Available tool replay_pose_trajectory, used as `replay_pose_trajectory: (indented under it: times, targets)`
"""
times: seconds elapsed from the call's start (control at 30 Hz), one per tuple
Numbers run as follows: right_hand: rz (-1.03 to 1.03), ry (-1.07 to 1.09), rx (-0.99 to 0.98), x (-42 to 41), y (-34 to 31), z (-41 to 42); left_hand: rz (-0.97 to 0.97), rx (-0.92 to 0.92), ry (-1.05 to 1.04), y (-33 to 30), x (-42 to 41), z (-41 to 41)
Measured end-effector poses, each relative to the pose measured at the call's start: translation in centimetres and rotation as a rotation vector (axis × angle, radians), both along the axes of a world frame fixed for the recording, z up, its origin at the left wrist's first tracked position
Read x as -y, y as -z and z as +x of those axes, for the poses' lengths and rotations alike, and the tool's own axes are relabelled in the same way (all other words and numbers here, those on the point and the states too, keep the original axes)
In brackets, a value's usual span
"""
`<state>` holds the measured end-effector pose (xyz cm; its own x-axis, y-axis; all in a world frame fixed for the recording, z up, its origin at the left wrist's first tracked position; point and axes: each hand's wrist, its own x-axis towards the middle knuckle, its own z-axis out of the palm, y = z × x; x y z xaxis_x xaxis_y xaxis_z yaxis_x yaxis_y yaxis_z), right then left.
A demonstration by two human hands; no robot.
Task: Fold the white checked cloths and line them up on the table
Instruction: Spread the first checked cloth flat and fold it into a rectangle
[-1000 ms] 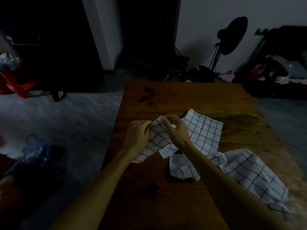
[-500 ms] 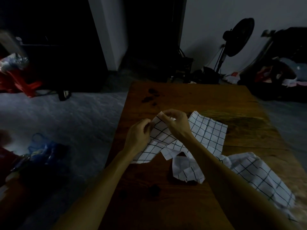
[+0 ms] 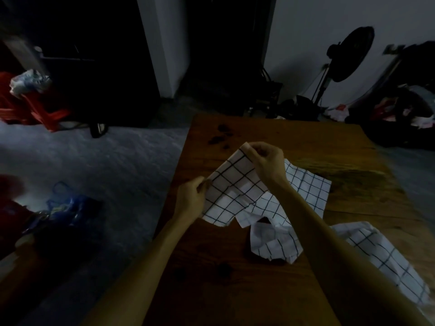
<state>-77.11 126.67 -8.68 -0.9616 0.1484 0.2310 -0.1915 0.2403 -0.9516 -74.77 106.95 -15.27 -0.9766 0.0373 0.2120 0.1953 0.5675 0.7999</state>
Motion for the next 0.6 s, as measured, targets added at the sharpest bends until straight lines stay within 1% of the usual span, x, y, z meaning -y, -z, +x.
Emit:
replay_pose_trajectory:
  times: [0.1,0.2,0.33,0.43,0.53,0.6]
  targets:
    - [0.030,0.019,-0.018,-0.1,-0.3,-0.3,-0.035,0.050,-0.017,0.3,0.5,0.1]
    - [0.001,0.075,-0.057,0.1,-0.4,-0.6,-0.013,0.105,-0.040,0.4,0.5,0.3]
    - [0.106,0.115,-0.062,-0.1,-0.4,-1.0,-0.053,0.189,-0.048,1.2,0.6,0.6]
    - [0.286,0.083,-0.094,-0.3,-0.4,-1.1,-0.088,0.289,-0.031,1.4,0.6,0.5]
    - [0.596,-0.028,-0.182,0.3,0.0,-1.1,-0.057,0.215,0.008,0.5,-0.3,-0.2]
    - [0.692,-0.079,-0.234,1.1,0.4,-1.0,-0.068,0.130,0.039,-0.8,-1.3,-0.7]
